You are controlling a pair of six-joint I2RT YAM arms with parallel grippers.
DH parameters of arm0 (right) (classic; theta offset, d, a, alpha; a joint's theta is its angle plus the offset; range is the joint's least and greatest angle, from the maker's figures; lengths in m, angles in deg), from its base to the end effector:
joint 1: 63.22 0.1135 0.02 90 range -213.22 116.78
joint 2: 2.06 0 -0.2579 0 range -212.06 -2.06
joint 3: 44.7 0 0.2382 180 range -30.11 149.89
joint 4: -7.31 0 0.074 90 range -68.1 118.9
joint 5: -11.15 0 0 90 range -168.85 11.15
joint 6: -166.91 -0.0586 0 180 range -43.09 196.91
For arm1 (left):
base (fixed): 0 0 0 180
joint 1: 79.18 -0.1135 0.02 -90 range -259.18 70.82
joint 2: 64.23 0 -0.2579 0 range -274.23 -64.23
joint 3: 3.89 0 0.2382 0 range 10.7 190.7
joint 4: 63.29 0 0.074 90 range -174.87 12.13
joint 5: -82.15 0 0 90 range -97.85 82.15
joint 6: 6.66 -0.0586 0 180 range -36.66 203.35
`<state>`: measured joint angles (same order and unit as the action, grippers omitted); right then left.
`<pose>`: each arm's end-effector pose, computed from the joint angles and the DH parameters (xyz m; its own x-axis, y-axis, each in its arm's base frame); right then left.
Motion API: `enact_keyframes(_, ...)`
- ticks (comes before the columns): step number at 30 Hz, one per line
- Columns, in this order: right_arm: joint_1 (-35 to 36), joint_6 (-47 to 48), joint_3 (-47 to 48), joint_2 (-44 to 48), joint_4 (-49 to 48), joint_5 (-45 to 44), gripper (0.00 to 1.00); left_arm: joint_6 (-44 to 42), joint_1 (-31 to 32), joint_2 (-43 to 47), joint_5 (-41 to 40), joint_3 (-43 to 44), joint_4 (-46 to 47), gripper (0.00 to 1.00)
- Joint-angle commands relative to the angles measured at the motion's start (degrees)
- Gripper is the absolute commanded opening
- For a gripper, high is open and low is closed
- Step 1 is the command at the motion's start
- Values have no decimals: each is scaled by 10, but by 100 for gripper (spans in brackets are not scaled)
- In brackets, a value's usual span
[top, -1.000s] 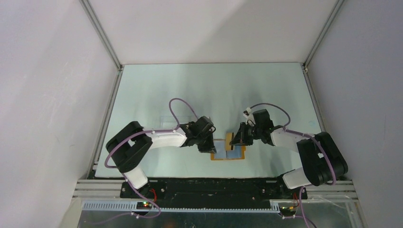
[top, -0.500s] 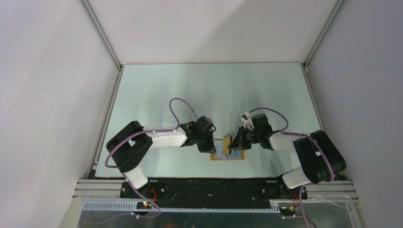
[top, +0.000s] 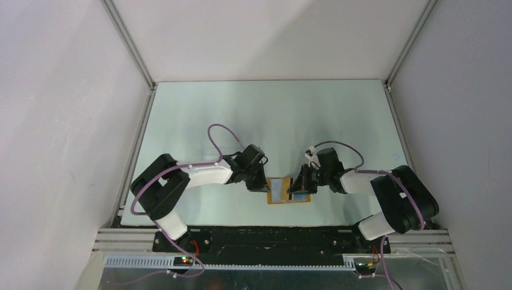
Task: Put the credit cards into the card holder
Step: Insert the credit card into the card holder.
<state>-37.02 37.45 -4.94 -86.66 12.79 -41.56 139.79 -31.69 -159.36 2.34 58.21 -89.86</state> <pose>0.2011 0.1385 0.1095 -0.9770 0.0828 -0.1966 -0.1003 0.6352 0.7658 0.2014 -0.2351 0.1270 -0.9772 -0.1479 -0.1525 -0.0513 0.8610 -0.5061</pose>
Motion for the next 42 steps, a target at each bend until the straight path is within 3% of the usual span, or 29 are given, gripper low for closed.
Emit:
enact_keyframes(1,11,2,-19,-22,32,-25,0,-18,-16,11,-29,-11,-26,10)
enact_keyframes(16,18,18,-6,-96,19,25,0,-36,-15,-29,-18,13,-40,9)
enact_keyframes(26,29,47,48,-135,77,27,0,-39,-13,-34,-15,18,-42,7)
enact_keyframes(28,39,50,61,-135,104,19,10,-36,-13,-33,-13,17,-41,7)
enact_keyframes(30,49,56,74,-118,139,5,27,-34,-13,-31,-12,15,-42,7)
enact_keyframes(36,83,73,119,-71,243,-62,57,-32,-13,-29,-12,14,-42,7)
enact_keyframes(42,106,90,164,-71,318,-128,72,-33,-13,-27,-12,14,-43,7)
